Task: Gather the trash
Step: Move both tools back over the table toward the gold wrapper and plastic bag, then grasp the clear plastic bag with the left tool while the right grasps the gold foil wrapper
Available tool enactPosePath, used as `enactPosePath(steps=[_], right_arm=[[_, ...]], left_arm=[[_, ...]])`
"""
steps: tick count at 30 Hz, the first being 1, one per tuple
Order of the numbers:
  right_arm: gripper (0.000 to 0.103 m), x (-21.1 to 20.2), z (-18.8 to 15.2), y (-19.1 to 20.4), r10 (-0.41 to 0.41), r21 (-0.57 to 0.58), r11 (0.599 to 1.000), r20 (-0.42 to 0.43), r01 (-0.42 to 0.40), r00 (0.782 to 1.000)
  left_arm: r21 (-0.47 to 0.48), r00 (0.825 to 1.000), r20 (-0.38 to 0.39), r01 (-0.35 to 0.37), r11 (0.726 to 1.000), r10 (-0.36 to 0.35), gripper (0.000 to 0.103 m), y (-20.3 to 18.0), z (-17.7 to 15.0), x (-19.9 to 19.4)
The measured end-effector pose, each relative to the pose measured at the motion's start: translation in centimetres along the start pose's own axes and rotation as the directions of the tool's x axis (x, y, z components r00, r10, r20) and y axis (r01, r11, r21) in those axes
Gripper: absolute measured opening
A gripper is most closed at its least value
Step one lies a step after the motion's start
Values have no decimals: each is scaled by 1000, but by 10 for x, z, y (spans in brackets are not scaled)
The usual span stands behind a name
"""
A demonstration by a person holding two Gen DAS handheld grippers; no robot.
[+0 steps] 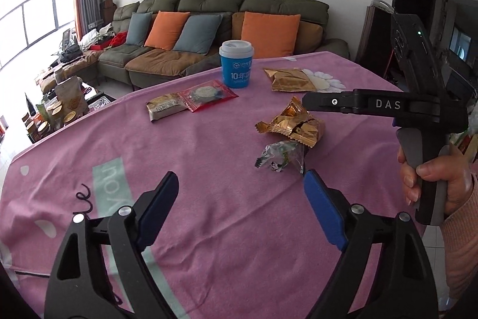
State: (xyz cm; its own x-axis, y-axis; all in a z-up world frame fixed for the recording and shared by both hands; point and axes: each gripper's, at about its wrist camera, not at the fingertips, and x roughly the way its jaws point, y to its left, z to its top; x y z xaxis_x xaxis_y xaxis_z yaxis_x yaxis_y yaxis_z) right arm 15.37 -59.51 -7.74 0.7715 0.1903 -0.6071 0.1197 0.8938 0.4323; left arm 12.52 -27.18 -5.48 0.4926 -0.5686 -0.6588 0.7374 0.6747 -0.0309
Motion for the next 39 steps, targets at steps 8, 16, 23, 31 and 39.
enactPosePath(steps=[8, 16, 23, 31, 39], right_arm=[[63, 20, 8, -15, 36, 16, 999, -71, -35, 997], [63, 27, 5, -16, 55, 1, 998, -118, -55, 992], [34, 22, 2, -16, 71, 1, 997, -115, -71, 991], [8, 15, -8, -10, 122, 2, 992, -119, -123, 985], [6, 9, -12, 10, 162, -15, 986, -93, -164, 982]], left_arm=[[88, 999, -43, 15, 996, -11, 80, -19, 18, 43], [99, 994, -91, 77, 992, -68, 57, -24, 20, 63], [95, 993, -96, 78, 992, -69, 38, -26, 15, 64], [61, 995, -82, 66, 996, -61, 31, -16, 5, 45], [-7, 998, -55, 44, 999, -44, 29, 5, -10, 16]])
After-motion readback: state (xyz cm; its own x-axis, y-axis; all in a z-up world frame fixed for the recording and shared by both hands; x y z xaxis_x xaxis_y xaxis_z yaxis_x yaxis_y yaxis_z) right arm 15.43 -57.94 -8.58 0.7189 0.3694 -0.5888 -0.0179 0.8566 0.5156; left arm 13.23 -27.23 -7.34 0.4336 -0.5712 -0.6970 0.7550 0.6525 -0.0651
